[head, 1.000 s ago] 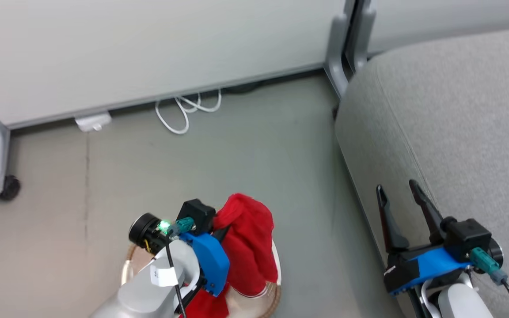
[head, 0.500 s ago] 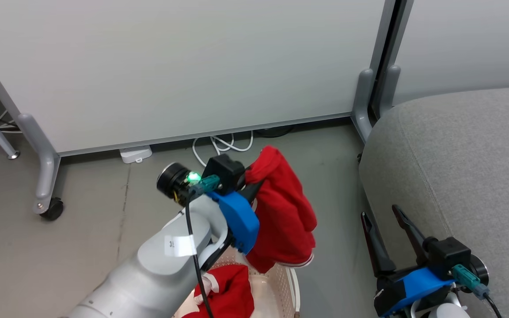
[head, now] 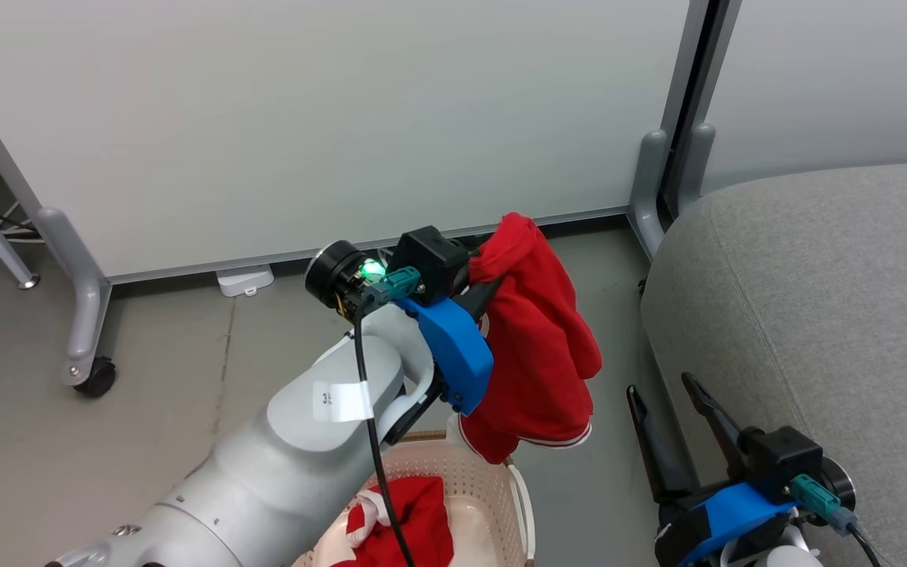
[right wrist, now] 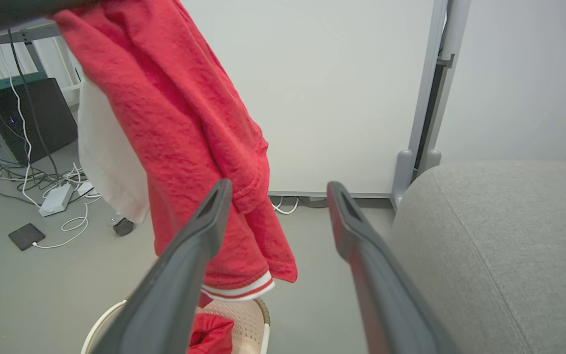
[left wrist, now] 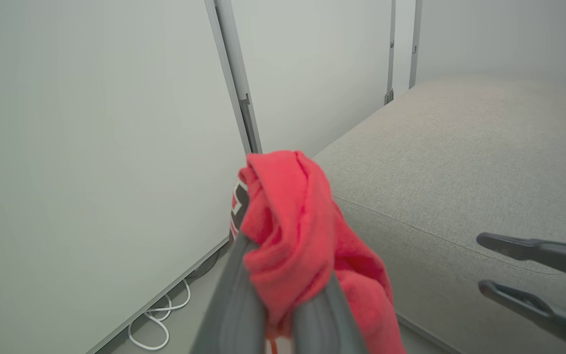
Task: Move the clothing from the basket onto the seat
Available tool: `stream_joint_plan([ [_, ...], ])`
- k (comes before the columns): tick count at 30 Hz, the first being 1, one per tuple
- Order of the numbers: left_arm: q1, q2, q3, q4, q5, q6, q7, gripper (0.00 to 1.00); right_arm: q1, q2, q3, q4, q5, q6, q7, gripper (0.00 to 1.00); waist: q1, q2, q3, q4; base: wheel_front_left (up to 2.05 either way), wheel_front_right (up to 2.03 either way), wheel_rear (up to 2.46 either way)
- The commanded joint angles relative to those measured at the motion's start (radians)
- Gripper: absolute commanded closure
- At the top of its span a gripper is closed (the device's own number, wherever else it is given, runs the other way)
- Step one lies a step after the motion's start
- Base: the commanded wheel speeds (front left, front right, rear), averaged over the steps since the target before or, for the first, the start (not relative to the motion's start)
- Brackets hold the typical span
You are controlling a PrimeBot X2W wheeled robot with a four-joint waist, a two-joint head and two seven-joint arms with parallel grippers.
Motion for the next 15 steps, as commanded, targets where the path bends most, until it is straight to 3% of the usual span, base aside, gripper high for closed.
stream_joint_plan([
  [1, -0.005, -0.005, -0.005, 0.002, -0.01, -0.001, -0.006, 1.0, 0.01, -0.002, 0.005, -0.003, 0.009, 0.0, 0.004, 0.0, 0.0001, 0.0, 0.001, -0.003, 0.0, 0.0, 0.0],
  [15, -0.017, -0.015, -0.026, 0.002, -0.04, -0.001, -0.009, 1.0, -0.091, -0.002, 0.123, 0.045, -0.004, 0.0, 0.066, 0.0, 0.0001, 0.0, 0.021, 0.007, 0.0, 0.0, 0.0],
])
